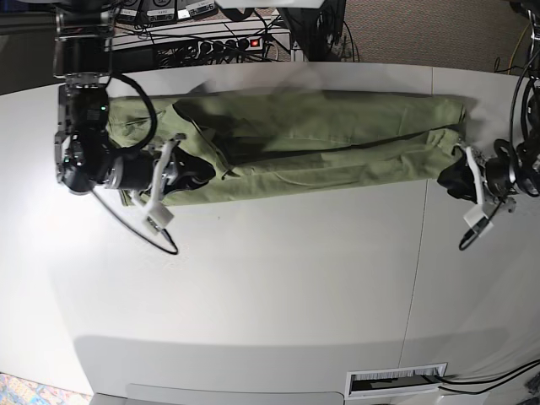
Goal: Fold the T-shirt properly
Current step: 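Pull the strip end with the right gripper to straighten the strip, then release the strip end and move the left gripper to grasp it again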
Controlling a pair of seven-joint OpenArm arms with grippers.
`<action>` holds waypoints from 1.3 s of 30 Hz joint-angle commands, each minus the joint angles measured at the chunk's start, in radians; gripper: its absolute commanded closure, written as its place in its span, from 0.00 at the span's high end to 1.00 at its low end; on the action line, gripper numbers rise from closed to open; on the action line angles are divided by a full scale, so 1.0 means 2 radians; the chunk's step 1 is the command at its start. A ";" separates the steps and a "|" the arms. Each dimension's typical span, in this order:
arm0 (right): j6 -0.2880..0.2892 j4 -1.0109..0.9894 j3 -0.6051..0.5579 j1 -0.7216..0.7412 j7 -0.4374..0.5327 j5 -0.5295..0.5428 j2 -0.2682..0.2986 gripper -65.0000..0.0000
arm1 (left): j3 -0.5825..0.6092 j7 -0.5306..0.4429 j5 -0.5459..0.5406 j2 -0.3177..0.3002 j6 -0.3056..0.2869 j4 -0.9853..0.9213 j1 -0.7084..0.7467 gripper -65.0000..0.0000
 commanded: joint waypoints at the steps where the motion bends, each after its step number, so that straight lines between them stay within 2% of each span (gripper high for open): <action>1: 0.000 0.008 0.004 0.007 0.016 -0.021 -0.004 0.19 | -0.019 0.004 -0.020 -0.013 -0.001 0.006 -0.009 0.30; 4: 0.000 0.008 0.004 0.007 0.048 -0.079 -0.031 0.12 | -0.052 0.050 -0.048 -0.013 0.016 0.006 -0.009 0.30; 8: 0.000 0.008 0.004 0.007 0.051 -0.103 -0.049 0.11 | -0.067 0.101 -0.065 -0.014 0.061 0.002 -0.007 0.31; 11: 0.000 0.008 0.002 0.007 0.048 -0.117 -0.052 0.11 | -0.067 0.107 -0.065 -0.017 0.062 -0.018 0.005 0.31; 15: 0.000 0.008 0.002 0.006 0.039 -0.117 -0.052 0.11 | -0.067 0.107 -0.065 -0.017 0.093 -0.058 0.018 0.31; 19: 0.000 0.008 0.002 0.006 0.039 -0.117 -0.052 0.11 | -0.067 0.112 -0.070 -0.017 0.098 -0.097 0.019 0.31; 24: 0.000 0.008 0.002 0.006 0.039 -0.117 -0.052 0.11 | -0.067 0.125 -0.130 -0.017 0.090 -0.123 0.019 0.31; 28: 0.000 0.008 0.002 0.006 0.039 -0.117 -0.052 0.11 | -0.067 0.134 -0.157 -0.015 0.090 -0.128 0.020 0.31; 39: 0.000 0.008 0.002 0.006 0.039 -0.115 -0.052 0.11 | -0.067 0.129 -0.162 -0.001 0.090 -0.128 0.060 0.31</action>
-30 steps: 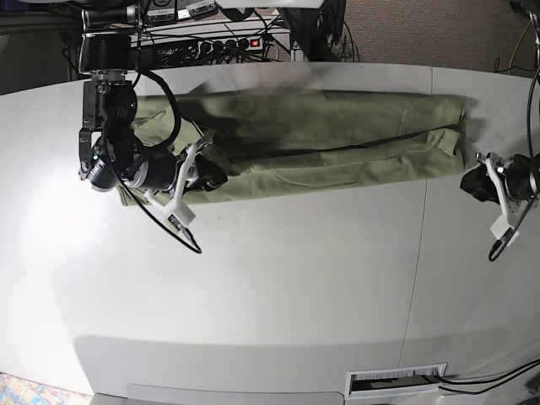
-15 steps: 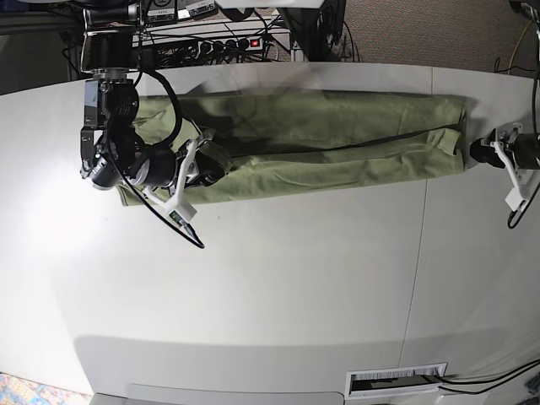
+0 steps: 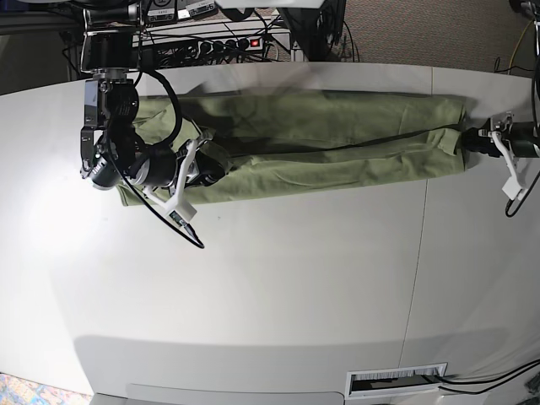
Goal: Fold the T-shirt properly
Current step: 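Release the strip end and move the left gripper to grasp it again, then fold the strip end with the left gripper toward the right gripper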
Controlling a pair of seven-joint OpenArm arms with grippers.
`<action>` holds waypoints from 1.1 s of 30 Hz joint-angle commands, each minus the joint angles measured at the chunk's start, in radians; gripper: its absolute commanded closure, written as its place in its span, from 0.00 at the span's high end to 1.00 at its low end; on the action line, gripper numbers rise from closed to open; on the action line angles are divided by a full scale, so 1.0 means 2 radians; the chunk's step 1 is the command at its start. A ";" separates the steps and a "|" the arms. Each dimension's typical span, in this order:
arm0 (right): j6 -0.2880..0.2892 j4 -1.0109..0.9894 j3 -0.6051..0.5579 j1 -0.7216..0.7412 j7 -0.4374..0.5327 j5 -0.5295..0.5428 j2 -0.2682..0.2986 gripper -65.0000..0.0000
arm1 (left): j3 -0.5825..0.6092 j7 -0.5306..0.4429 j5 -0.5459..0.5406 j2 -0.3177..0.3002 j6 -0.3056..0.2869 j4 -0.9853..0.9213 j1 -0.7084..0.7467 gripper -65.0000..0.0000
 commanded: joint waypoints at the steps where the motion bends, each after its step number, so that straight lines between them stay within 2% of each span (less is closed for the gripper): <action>1: 0.000 0.009 0.002 0.010 0.009 0.010 0.003 0.11 | -0.002 0.007 0.001 -0.002 0.002 0.003 0.000 0.31; 6: 0.000 0.009 0.002 0.009 0.007 0.010 0.003 0.11 | -0.002 0.016 -0.022 0.026 -0.010 0.003 0.000 0.31; 11: 0.000 0.009 0.002 0.010 0.007 0.010 0.003 0.11 | -0.001 0.016 -0.020 0.050 -0.010 0.003 0.000 0.29; 12: 0.000 0.009 0.002 0.010 0.007 0.010 0.003 0.11 | -0.001 0.016 -0.020 0.050 -0.010 0.003 0.000 0.25; 15: 0.000 0.009 0.002 0.010 0.007 0.010 0.003 0.11 | -0.002 0.017 -0.020 0.046 -0.019 0.003 -0.003 0.00; 20: 0.000 0.009 0.002 0.010 0.010 -0.024 0.003 0.11 | -0.002 0.035 -0.048 0.025 -0.027 0.005 -0.014 0.00; 24: 0.000 0.009 0.002 0.009 0.022 -0.076 0.003 0.11 | -0.002 0.072 -0.123 0.009 -0.058 0.010 -0.023 0.00; 26: 0.000 0.009 0.000 0.009 0.033 -0.090 0.003 0.11 | -0.002 0.094 -0.123 0.006 -0.073 0.020 -0.025 0.00; 30: 0.000 0.009 -0.005 0.009 0.059 -0.110 0.003 0.08 | -0.002 0.102 -0.123 0.019 -0.083 0.066 -0.027 0.00; 33: 0.000 0.009 -0.014 0.009 0.066 -0.129 0.003 0.05 | -0.002 0.102 -0.123 0.044 -0.089 0.118 -0.027 0.00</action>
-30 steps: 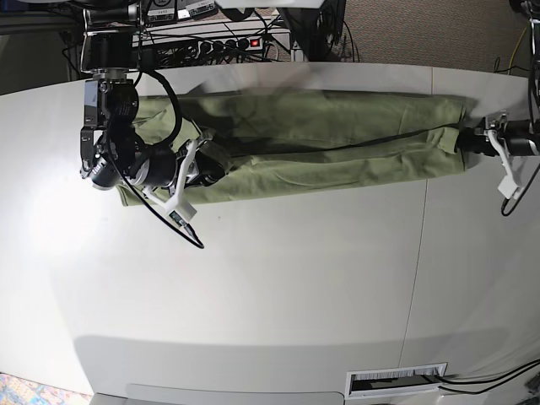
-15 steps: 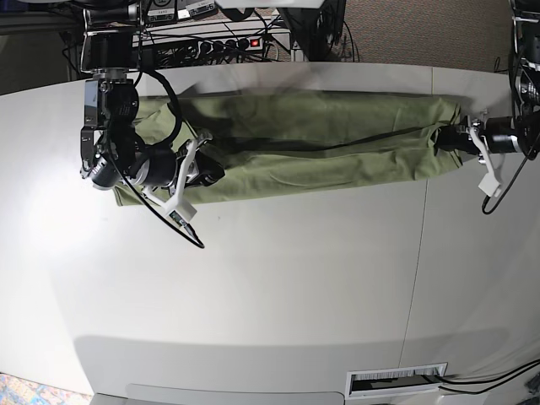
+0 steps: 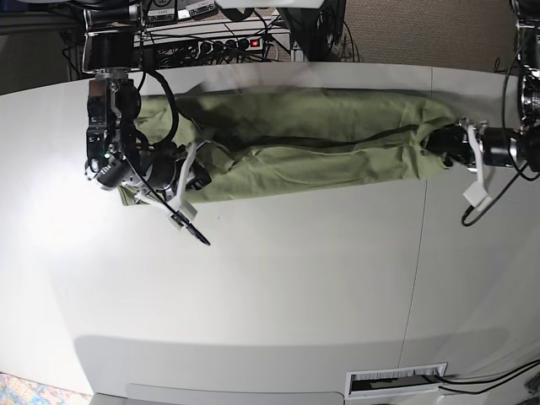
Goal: Fold the T-shirt properly
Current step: 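Fold the strip end with the left gripper toward the right gripper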
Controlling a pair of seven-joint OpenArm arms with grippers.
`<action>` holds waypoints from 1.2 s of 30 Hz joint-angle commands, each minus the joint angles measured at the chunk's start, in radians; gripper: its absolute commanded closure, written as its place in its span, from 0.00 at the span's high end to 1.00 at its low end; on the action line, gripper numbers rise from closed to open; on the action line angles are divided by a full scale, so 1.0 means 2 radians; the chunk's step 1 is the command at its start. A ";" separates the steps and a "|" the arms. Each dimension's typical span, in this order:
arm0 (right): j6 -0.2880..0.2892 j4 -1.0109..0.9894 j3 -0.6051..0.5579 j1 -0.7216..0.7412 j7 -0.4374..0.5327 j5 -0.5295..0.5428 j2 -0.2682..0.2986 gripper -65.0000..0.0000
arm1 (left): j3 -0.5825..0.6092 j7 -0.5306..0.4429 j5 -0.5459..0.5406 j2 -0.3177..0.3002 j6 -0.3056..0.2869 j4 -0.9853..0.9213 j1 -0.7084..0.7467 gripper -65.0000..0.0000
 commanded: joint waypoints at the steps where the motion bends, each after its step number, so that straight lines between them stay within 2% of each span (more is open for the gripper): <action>1: 0.000 0.009 -0.002 0.010 0.010 0.001 0.004 0.05 | -0.004 -0.004 -0.017 0.000 -0.005 0.024 -0.008 0.00; 5: 0.000 0.006 -0.017 0.004 0.017 -0.026 0.004 0.05 | -0.004 0.001 -0.017 0.043 -0.009 0.082 -0.008 0.00; 8: 0.000 -0.014 -0.020 0.004 0.019 -0.026 0.004 0.05 | -0.004 0.000 -0.017 0.075 -0.009 0.100 -0.008 0.00; 18: 0.000 -0.027 -0.020 0.006 0.030 -0.026 0.004 0.05 | -0.004 -0.008 -0.017 0.194 -0.009 0.101 -0.008 0.00; 22: 0.000 -0.027 -0.020 0.006 0.030 -0.026 0.004 0.05 | -0.004 -0.010 -0.017 0.231 -0.009 0.101 -0.008 0.00; 24: 0.000 -0.027 -0.020 0.006 0.030 -0.026 0.004 0.05 | -0.004 -0.026 -0.017 0.245 -0.009 0.101 -0.007 0.00; 27: 0.000 -0.027 -0.020 0.006 0.030 -0.025 0.004 0.05 | -0.004 -0.066 0.043 0.258 -0.009 0.101 -0.006 0.00; 28: 0.000 -0.027 -0.020 0.006 0.030 -0.026 0.004 0.05 | -0.004 -0.071 0.055 0.260 -0.009 0.101 -0.005 0.02; 31: 0.000 -0.027 -0.020 0.006 0.030 -0.025 0.004 0.05 | -0.004 -0.069 0.069 0.259 -0.009 0.101 -0.005 0.35; 32: 0.000 -0.027 -0.020 0.006 0.030 -0.025 0.004 0.05 | -0.004 -0.068 0.071 0.259 -0.009 0.101 -0.005 0.42; 33: 0.000 -0.027 -0.020 0.006 0.030 -0.025 0.004 0.05 | -0.004 -0.065 0.070 0.259 -0.009 0.101 -0.005 0.44; 36: 0.000 -0.027 -0.020 0.006 0.030 -0.025 0.004 0.05 | -0.004 -0.065 0.070 0.259 -0.009 0.101 -0.005 0.44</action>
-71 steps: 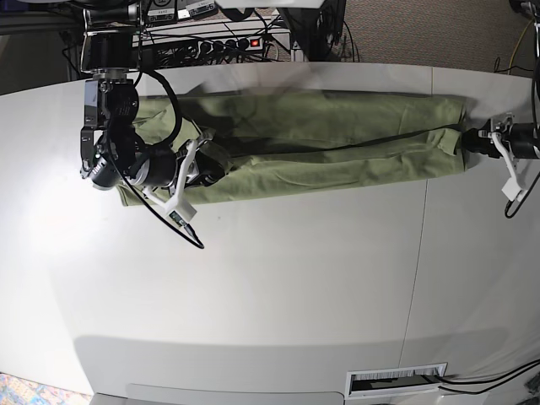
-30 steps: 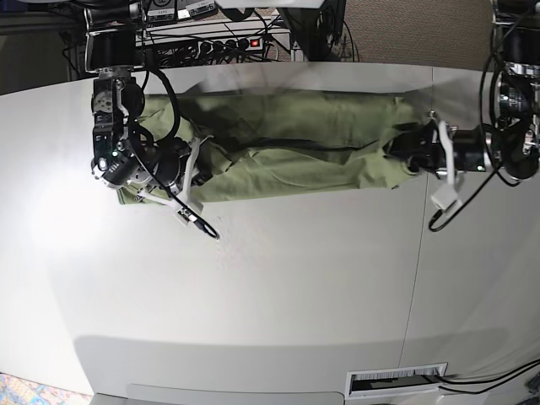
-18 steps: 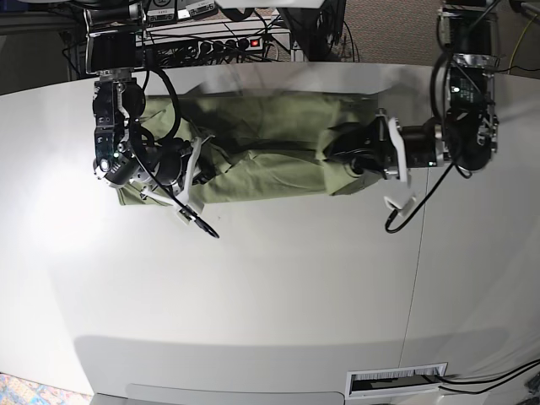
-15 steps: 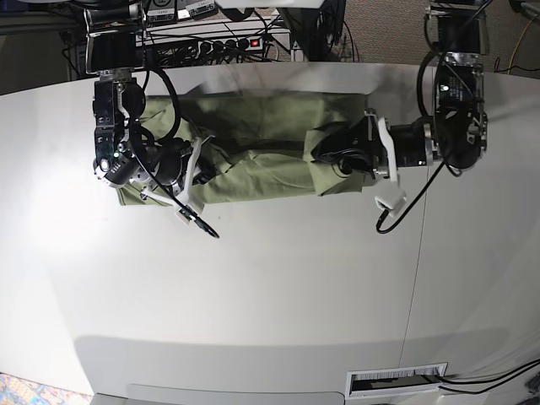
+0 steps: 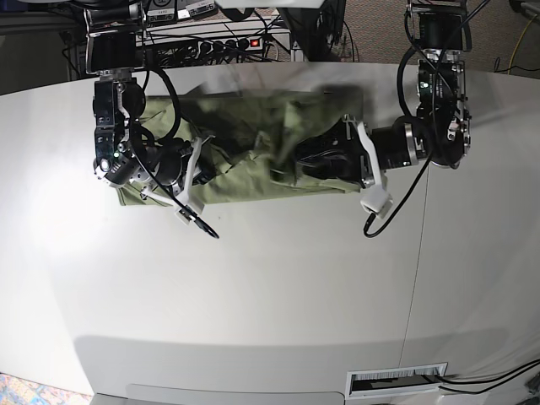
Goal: Fold the T-shirt properly
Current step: 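Fold the strip end with the left gripper toward the right gripper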
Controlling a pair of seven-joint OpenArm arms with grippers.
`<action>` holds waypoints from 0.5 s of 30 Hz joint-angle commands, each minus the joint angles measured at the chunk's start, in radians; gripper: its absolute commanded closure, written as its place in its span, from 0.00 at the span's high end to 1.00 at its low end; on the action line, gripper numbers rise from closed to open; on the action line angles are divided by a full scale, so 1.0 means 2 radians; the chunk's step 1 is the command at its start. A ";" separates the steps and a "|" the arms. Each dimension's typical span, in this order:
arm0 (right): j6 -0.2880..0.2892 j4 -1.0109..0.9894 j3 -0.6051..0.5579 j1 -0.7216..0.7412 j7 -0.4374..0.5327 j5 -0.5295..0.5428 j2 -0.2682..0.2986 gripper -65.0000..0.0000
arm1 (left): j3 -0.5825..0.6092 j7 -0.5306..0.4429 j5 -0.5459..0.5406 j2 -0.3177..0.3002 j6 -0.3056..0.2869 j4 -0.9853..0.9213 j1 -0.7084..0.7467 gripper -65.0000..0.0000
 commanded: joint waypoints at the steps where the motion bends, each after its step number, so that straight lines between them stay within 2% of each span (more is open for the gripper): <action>1: 0.000 0.004 0.001 0.007 0.000 -0.001 0.003 0.05 | -0.001 -0.007 -0.013 -0.002 -0.002 0.009 -0.008 0.44; 6: 0.000 0.004 0.002 0.007 0.000 -0.001 0.003 0.05 | -0.001 0.006 -0.013 -0.011 -0.002 0.009 -0.008 0.42; 8: 0.000 0.007 0.002 0.008 0.000 0.003 0.006 0.05 | -0.001 0.016 -0.012 -0.022 -0.002 0.009 -0.007 0.30; 11: 0.000 0.024 0.010 0.007 -0.014 0.036 0.020 0.05 | -0.001 0.017 0.017 -0.037 -0.002 0.009 -0.003 0.01; 15: 0.000 0.057 0.057 0.007 -0.075 0.120 0.035 0.05 | -0.001 -0.032 0.084 -0.040 -0.002 0.009 0.016 0.00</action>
